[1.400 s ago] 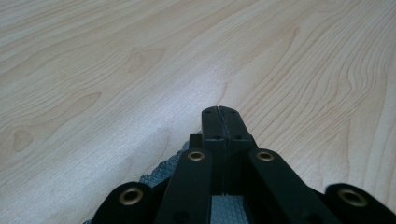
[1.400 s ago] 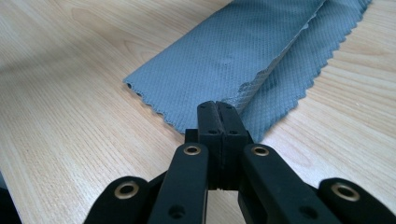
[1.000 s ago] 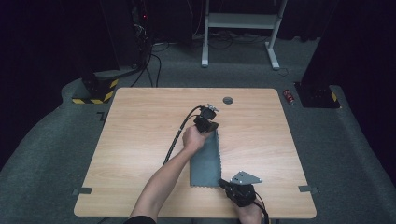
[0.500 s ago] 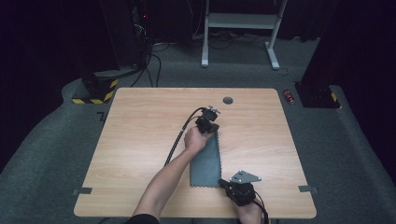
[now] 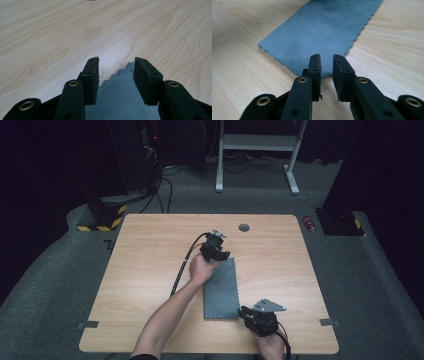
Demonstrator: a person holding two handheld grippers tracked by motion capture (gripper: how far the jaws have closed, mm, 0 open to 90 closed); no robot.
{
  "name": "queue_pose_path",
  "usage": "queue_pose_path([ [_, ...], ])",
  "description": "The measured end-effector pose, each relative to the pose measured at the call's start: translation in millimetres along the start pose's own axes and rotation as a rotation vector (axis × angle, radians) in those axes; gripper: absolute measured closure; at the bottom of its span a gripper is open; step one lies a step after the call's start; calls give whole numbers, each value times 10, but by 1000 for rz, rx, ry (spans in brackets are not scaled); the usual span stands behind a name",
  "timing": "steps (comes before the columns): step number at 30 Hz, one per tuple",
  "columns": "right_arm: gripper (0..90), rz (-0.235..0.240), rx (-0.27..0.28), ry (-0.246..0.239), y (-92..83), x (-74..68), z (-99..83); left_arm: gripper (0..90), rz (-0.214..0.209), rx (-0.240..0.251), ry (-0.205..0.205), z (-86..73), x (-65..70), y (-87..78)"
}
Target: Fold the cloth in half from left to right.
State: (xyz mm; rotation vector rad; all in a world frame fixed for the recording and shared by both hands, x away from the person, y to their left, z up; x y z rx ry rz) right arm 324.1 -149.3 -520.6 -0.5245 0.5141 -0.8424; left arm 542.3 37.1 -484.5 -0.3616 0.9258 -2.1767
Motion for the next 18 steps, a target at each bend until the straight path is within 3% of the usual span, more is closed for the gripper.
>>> queue_pose_path([
  [3, 743, 21, -2, 0, -4, -7, 29, 544, 7, 13, 10, -104, 1, -133],
  [4, 741, 29, -11, -20, 4, -27, 44, 537, 7, 12, 15, -150, 9, -173],
  [6, 740, 29, -25, -29, 22, -44, 55, 530, 3, 1, 27, -321, 63, -268],
  [8, 740, 29, -31, -27, 38, -48, 63, 526, 4, -4, 31, -385, 83, -298],
  [15, 706, 19, -63, -64, 263, -4, 186, 504, 4, -12, 25, -860, 243, -503],
  [18, 688, 10, -86, -98, 363, 14, 248, 487, 14, 12, 6, -1081, 362, -671],
])
Point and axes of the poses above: each handheld gripper's, and its own axes: y roughly forward along the jaws, z roughly out of its top, x roughly to its right, the point moved 2 cm from there along y, roughly forward along the jaws, and after that the axes turned 8 degrees about y, right-handed, at the moved point
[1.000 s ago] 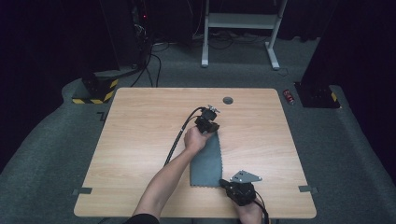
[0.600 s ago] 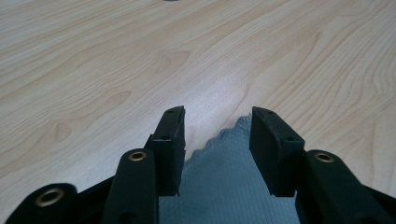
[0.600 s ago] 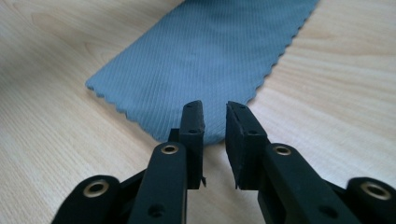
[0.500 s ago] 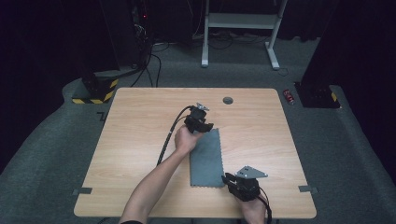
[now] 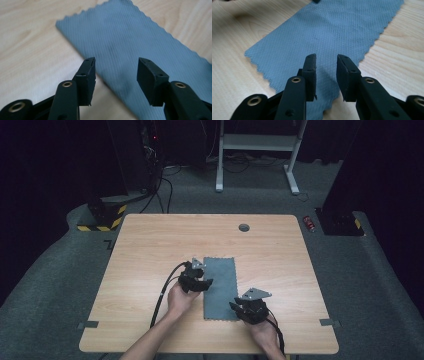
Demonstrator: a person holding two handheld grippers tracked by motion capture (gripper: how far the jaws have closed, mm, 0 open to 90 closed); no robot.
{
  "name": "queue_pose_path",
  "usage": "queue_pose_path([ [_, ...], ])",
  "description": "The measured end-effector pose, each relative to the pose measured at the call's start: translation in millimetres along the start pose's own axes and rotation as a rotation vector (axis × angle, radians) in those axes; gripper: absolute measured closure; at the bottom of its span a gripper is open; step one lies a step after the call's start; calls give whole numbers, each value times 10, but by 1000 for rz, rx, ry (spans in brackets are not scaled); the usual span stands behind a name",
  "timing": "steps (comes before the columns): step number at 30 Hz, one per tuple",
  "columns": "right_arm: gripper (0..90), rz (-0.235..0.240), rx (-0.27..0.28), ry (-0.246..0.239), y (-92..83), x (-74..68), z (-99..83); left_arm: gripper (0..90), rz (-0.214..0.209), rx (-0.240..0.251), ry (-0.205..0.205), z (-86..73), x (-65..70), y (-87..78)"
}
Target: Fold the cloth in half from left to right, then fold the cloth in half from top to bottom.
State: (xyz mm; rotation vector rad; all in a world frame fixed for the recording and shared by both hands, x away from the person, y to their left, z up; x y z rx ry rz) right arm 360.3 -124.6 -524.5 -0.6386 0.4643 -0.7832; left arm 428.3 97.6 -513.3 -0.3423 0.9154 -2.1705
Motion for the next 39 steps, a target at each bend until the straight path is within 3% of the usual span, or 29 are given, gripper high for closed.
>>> queue_pose_path([
  [6, 679, -3, -22, -33, 83, 43, 30, 471, -5, 17, -18, -232, 235, -175],
  [10, 680, 7, -27, -47, 135, 91, 35, 460, 33, 5, 12, -336, 400, -230],
  [12, 682, 10, -28, -54, 139, 101, 41, 457, 87, -36, 62, -408, 469, -213],
  [18, 683, 2, -31, -76, 142, 110, 45, 451, 113, -43, 62, -446, 470, -259],
  [25, 678, 15, -31, -67, 140, 127, 46, 439, 72, -37, 30, -471, 520, -336],
  [30, 652, 21, -31, -65, 112, 116, 44, 432, 59, -22, 52, -504, 647, -392],
  [33, 636, 30, -16, -71, 60, 115, 44, 434, 76, -39, 81, -539, 685, -398],
  [39, 605, 14, -32, -91, 13, 138, 14, 519, 50, -15, 77, -598, 709, -402],
])
Point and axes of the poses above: each handheld gripper's, and its own axes: y roughly forward along the jaws, z roughly out of its top, x roughly to its right, the point moved 2 cm from there along y, roughly forward along the jaws, and after that the axes turned 8 degrees about y, right-handed, at the moved point
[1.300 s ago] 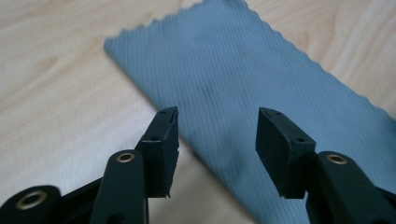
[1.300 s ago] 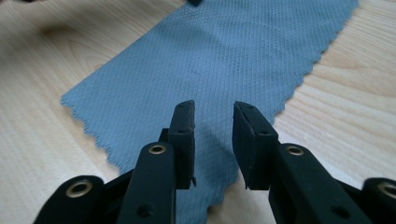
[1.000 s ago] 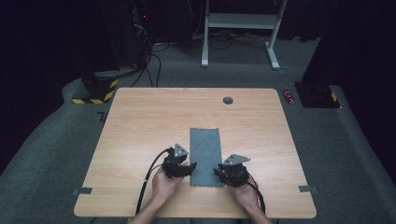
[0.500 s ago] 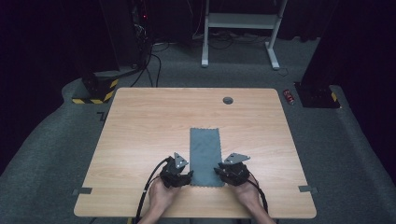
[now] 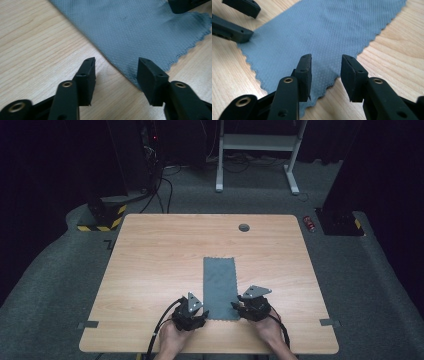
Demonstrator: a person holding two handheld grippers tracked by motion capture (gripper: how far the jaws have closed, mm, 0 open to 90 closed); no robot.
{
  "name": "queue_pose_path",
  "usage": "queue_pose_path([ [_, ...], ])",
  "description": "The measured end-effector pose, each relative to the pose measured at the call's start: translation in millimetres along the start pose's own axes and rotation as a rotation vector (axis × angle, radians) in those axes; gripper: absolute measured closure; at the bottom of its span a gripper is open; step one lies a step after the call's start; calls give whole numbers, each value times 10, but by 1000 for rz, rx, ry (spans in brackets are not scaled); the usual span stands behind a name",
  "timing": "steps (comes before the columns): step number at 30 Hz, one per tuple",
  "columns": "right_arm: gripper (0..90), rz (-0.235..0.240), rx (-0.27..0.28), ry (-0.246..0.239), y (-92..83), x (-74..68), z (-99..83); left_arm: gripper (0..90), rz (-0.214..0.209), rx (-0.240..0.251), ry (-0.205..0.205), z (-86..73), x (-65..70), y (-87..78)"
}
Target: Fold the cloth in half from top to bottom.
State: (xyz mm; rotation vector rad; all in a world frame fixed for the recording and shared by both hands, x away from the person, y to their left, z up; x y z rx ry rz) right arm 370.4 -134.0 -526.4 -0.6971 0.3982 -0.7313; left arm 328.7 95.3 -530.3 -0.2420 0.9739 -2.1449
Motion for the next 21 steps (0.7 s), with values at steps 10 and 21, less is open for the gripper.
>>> queue_pose_path([
  [10, 596, -2, -25, -2, 39, -24, -40, 541, -18, 12, -12, -32, -35, -9],
  [21, 593, 15, -21, -16, 52, -93, -42, 550, -31, 20, -18, -96, -86, -51],
])
Point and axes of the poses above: each handheld gripper's, and its own axes: y roughly forward along the jaws, z roughly out of its top, x roughly to its right, the point moved 2 cm from there along y, roughly forward along the jaws, and after that the axes turned 8 degrees about y, right-handed, at the moved point
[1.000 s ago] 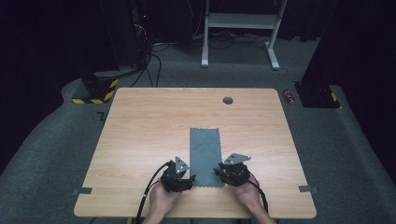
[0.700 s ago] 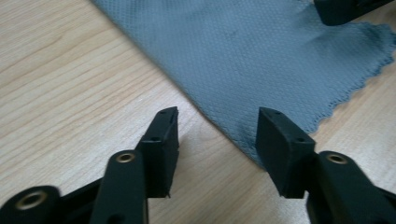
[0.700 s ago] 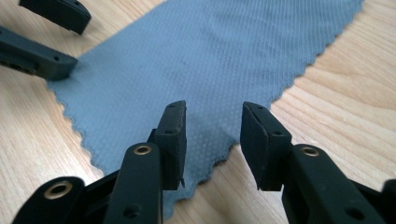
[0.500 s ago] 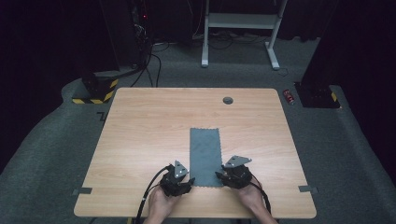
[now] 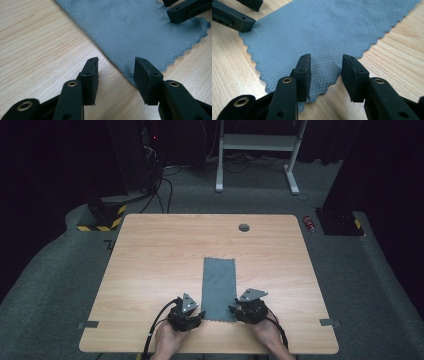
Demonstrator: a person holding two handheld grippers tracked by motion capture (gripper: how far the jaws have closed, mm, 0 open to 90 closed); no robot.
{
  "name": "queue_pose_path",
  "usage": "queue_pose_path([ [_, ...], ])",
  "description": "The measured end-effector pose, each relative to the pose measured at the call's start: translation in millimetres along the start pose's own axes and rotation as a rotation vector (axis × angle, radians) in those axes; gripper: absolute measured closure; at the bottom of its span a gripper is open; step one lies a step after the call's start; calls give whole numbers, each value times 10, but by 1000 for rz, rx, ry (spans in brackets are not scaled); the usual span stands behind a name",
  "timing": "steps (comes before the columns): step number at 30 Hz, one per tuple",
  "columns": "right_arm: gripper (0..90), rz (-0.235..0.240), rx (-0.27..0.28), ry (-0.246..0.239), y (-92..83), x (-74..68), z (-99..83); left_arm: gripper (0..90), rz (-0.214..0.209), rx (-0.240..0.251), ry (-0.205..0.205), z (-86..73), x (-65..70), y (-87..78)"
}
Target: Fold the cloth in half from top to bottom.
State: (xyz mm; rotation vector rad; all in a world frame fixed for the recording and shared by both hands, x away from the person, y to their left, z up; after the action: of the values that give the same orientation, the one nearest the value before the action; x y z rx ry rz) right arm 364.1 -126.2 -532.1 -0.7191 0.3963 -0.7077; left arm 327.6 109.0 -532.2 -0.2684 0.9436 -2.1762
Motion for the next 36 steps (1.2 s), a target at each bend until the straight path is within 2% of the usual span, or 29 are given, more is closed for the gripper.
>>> queue_pose_path([
  [2, 587, 6, 2, 2, 4, 8, 3, 538, 9, -12, 8, 16, -11, 2],
  [5, 656, 31, 14, 49, -7, 59, 12, 523, -29, -18, -5, 38, -56, 16],
  [11, 702, 73, 39, 132, -3, 204, 89, 466, -57, -6, -61, 154, -251, 97],
  [12, 701, 72, 25, 144, 11, 226, 97, 460, -62, -1, -76, 182, -283, 110],
  [16, 694, 57, 32, 151, 24, 290, 168, 454, -62, 15, -103, 303, -441, 166],
  [17, 693, 52, 47, 155, 22, 303, 188, 455, -65, 18, -111, 332, -479, 180],
  [22, 686, 48, 53, 178, 25, 397, 306, 445, -56, 28, -119, 464, -668, 240],
  [24, 681, 44, 53, 185, 36, 430, 343, 441, -64, 46, -132, 502, -728, 259],
  [26, 670, 40, 58, 196, 46, 476, 395, 427, -57, 32, -118, 547, -779, 287],
  [31, 641, 53, 74, 228, 53, 574, 491, 419, -52, 26, -134, 609, -893, 336],
  [34, 619, 56, 78, 243, 63, 615, 531, 411, -50, 70, -181, 621, -965, 345],
  [36, 612, 52, 94, 251, 69, 643, 555, 410, -56, 56, -191, 646, -1020, 374],
])
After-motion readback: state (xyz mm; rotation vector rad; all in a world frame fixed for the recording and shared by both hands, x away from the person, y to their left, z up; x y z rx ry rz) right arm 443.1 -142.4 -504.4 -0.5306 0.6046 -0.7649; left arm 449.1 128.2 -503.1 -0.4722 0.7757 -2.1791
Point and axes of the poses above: each handheld gripper's, and its own axes: y roughly forward along the jaws, z roughly out of its top, x roughly to its right, the point moved 2 cm from there along y, roughly forward along the jaws, and after that the axes turned 8 degrees about y, right-handed, at the moved point
